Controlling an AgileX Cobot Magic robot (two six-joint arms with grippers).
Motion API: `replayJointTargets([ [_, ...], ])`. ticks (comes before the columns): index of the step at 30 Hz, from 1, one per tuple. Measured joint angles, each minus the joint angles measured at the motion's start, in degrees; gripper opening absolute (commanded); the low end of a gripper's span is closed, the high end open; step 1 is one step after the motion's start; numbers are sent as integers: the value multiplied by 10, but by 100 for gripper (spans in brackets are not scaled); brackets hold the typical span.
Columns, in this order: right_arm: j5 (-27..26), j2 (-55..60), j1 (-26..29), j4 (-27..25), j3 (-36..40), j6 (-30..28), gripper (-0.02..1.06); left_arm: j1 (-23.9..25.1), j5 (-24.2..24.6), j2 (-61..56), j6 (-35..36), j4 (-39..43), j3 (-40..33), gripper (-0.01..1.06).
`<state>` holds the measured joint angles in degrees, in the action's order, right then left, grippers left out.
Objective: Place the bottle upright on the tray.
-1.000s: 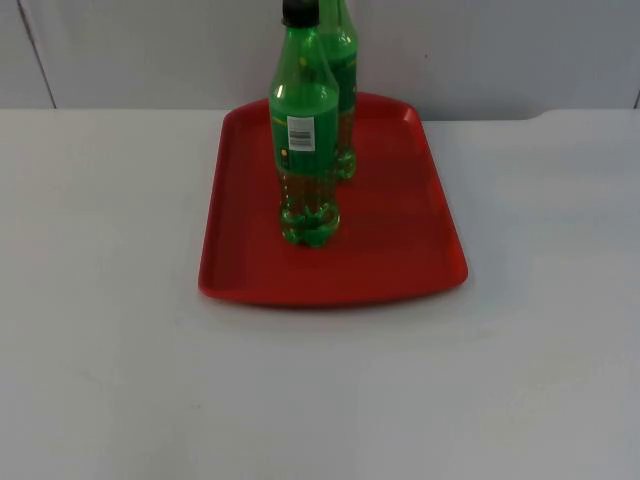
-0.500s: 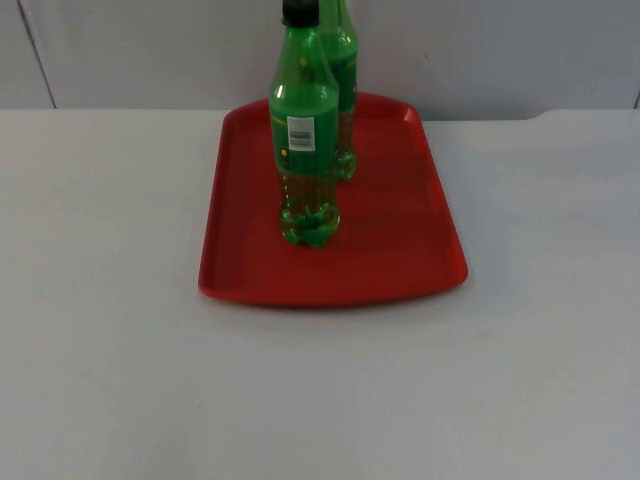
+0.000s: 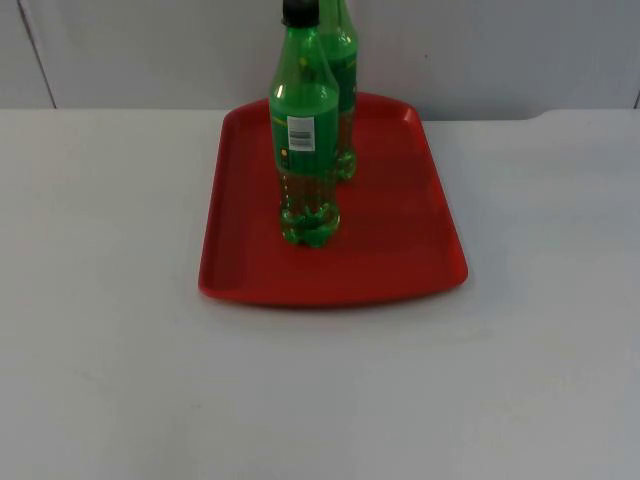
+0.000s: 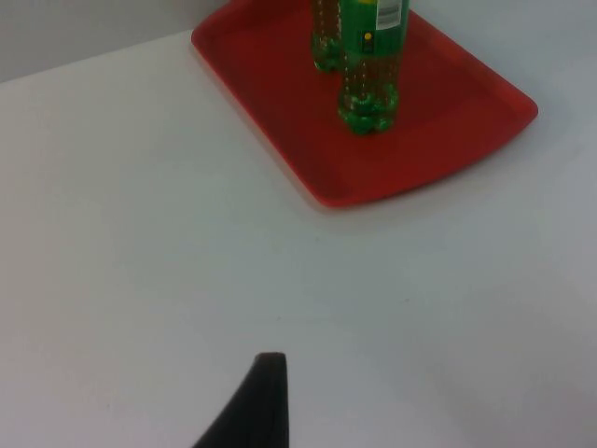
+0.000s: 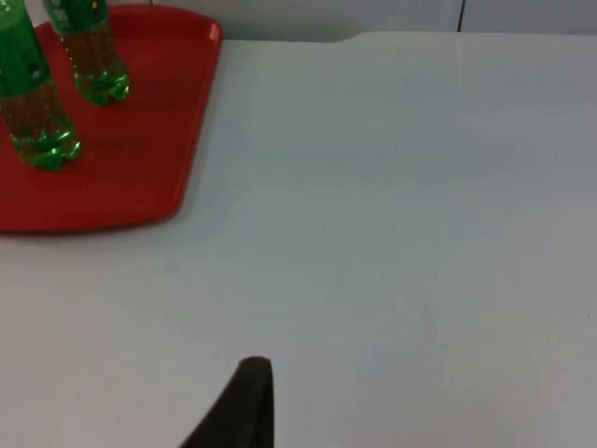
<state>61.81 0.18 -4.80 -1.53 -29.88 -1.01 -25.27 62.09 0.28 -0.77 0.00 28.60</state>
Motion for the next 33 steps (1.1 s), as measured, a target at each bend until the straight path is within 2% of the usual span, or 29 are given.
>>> replayJointTargets([
  [33,0,0,8,0,0,0,105,11,0,0,0,0,0,105],
])
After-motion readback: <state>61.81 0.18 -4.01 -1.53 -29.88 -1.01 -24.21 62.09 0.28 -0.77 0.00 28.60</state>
